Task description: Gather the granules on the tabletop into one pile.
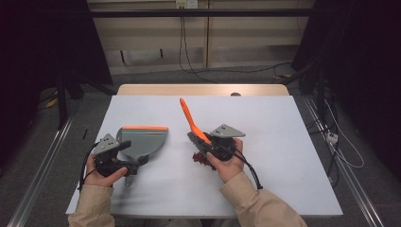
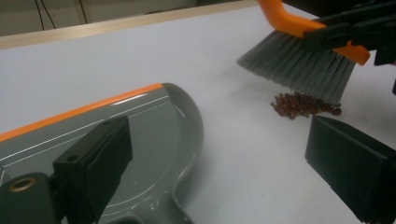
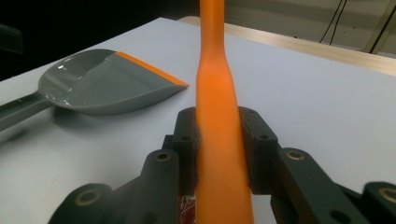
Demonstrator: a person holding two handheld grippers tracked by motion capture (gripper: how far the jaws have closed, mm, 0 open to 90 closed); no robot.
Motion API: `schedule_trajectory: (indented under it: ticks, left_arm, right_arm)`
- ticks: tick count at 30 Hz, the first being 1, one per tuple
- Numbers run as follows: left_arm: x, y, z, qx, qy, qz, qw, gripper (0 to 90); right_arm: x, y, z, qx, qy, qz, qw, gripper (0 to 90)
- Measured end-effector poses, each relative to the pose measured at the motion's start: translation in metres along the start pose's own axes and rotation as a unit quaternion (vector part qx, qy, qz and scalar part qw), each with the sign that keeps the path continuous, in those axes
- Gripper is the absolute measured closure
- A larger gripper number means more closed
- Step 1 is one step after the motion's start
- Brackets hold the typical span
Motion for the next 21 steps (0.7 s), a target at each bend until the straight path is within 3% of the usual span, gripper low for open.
schedule_trajectory:
  ticks: [4, 5, 8, 10, 15, 21]
  left_arm:
    - [-0.002, 0.000, -0.002, -0.001, -0.003, 0.000, 1.0000, 7.4]
    - [-0.003, 0.000, -0.002, 0.000, -0.003, 0.001, 1.0000, 7.4]
    - [-0.004, -0.002, -0.002, 0.004, -0.004, 0.000, 1.0000, 7.4]
    - [-0.004, -0.002, -0.001, 0.004, -0.005, -0.001, 1.0000, 7.4]
    - [-0.004, -0.003, -0.001, 0.007, -0.005, 0.000, 1.0000, 7.4]
    - [0.001, -0.006, -0.005, 0.011, 0.002, -0.004, 0.9999, 7.4]
  right_arm:
    - [-0.007, 0.004, -0.016, 0.001, 0.002, -0.010, 0.9999, 70.6]
    - [-0.009, 0.004, -0.021, 0.000, 0.012, -0.010, 0.9999, 70.6]
    - [-0.010, -0.002, -0.033, 0.004, 0.029, -0.009, 0.9995, 70.6]
    - [-0.008, -0.008, -0.038, 0.006, 0.027, -0.014, 0.9995, 70.7]
    - [-0.005, -0.021, -0.029, -0.001, 0.019, -0.015, 0.9997, 70.6]
    - [0.004, -0.017, -0.008, -0.015, 0.022, -0.027, 0.9993, 70.7]
Point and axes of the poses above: each handheld gripper's, and its own axes: z roughly forward along the jaws, y roughly out of its top, x roughly to its left, the point moved 6 cm from there along z, roughly forward along the jaws, and after that the axes turned 9 degrees about -x, right-handed, at the moved point
